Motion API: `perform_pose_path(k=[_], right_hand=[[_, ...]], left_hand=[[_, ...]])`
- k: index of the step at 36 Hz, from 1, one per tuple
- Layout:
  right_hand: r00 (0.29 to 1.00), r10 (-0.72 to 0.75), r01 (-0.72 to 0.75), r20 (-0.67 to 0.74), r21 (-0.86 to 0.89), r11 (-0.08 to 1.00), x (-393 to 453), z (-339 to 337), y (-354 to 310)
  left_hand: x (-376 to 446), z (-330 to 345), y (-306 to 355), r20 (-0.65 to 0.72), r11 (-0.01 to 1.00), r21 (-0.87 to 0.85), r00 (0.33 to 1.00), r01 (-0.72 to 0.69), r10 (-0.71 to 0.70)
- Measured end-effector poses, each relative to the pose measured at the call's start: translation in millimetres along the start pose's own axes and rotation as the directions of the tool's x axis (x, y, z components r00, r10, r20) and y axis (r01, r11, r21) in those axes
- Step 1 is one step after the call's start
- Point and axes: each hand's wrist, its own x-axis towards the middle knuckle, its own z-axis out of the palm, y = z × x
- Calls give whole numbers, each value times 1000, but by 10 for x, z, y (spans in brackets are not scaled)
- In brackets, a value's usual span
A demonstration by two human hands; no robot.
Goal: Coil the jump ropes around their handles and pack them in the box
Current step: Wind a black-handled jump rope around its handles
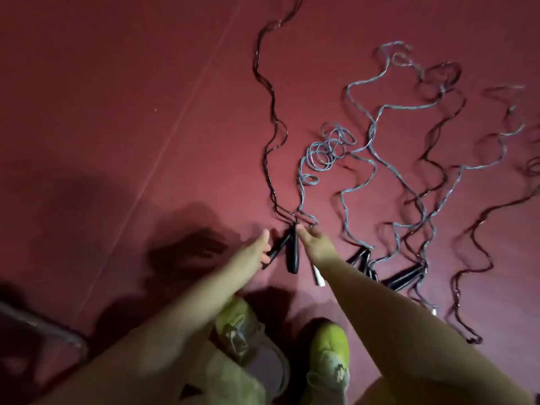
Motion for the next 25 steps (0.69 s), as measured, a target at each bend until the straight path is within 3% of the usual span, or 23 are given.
perform_pose_path(k=[6,11,15,20,25], right_hand=[[999,26,-25,-35,27,999,753,206,197],[1000,-13,15,9,-246,969,1001,308,207],[994,-64,88,89,-294,952,773,310,14],[979,-62,86,195,-117,989,211,140,-356],[944,-175,133,280,164,977,-525,-162,-901]], left_hand=[[375,78,-321,-27,992,-102,996,76,-79],[357,112,-504,-111,978,-174,985,115,-135],[243,-2,-412,-124,986,-143,987,81,-99],[-125,-151,-58,-191,998,-32,980,-62,55],[-629,-276,374,-197,979,104,961,-177,194]])
